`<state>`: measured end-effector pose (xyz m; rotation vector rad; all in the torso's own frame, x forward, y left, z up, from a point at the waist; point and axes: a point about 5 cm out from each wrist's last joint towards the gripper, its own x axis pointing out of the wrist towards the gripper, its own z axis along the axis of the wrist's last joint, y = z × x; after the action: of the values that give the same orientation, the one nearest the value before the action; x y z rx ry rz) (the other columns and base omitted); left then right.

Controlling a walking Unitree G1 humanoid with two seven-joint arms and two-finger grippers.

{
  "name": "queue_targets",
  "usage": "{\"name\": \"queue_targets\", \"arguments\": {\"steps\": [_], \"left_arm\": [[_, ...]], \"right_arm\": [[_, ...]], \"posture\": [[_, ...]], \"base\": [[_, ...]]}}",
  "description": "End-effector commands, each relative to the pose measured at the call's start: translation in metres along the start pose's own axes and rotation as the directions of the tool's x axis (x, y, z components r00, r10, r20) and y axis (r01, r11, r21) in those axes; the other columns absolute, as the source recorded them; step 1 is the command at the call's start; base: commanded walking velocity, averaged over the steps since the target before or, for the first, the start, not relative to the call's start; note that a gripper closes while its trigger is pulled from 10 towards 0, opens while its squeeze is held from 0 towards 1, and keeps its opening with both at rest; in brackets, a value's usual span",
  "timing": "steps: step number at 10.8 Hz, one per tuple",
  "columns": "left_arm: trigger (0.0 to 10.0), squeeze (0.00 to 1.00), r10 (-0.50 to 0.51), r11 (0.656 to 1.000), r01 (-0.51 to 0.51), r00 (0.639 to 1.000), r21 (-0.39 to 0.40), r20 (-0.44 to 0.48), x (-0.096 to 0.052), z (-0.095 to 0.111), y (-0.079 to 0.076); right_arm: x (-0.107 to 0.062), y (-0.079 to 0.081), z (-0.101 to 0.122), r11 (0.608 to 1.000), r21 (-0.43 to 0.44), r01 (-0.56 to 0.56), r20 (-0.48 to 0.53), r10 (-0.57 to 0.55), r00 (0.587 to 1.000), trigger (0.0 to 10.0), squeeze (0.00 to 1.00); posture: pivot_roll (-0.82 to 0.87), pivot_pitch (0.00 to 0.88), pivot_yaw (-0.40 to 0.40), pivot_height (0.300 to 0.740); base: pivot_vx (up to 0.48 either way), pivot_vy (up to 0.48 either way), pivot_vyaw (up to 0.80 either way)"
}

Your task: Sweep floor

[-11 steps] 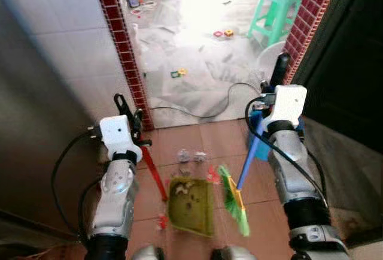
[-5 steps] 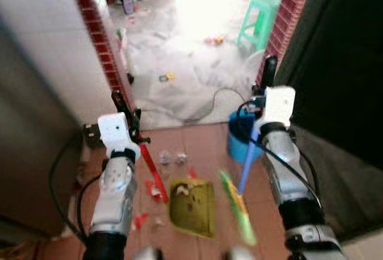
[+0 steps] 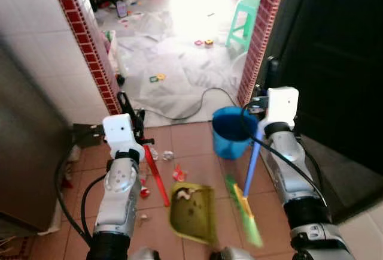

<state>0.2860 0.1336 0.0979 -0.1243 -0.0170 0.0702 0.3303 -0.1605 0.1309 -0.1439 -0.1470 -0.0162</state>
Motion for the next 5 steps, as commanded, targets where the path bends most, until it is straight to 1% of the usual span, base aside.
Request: {"name": "queue_targets", "arguments": {"steps": [1,3,5], "left_arm": [[10.0,0.00,0.017,0.999,-0.014,0.998,-0.046,0.057,0.0016,0.0097,-0.0055],[10.0,0.00,0.029,0.998,-0.026,0.997,-0.052,0.068,0.0035,0.0118,-0.0053],[10.0,0.00,0.042,0.998,-0.037,0.995,-0.056,0.087,0.0043,0.0187,-0.0053]], "right_arm": [[0.0057,0.0032,0.0125,1.000,0.003,-0.008,0.053,0.008,0.999,10.0,0.00],[0.0044,0.0042,0.0112,1.000,0.001,-0.012,0.049,0.012,0.999,10.0,0.00],[0.0045,-0.0009,0.0094,1.000,-0.005,0.001,0.043,-0.001,0.999,10.0,0.00]], "posture": [[-0.10,0.000,0.033,0.740],[-0.10,0.000,0.034,0.740],[-0.10,0.000,0.024,0.740]], "base": [[0.000,0.000,0.00],[0.000,0.000,0.00],[0.000,0.000,0.00]]}}
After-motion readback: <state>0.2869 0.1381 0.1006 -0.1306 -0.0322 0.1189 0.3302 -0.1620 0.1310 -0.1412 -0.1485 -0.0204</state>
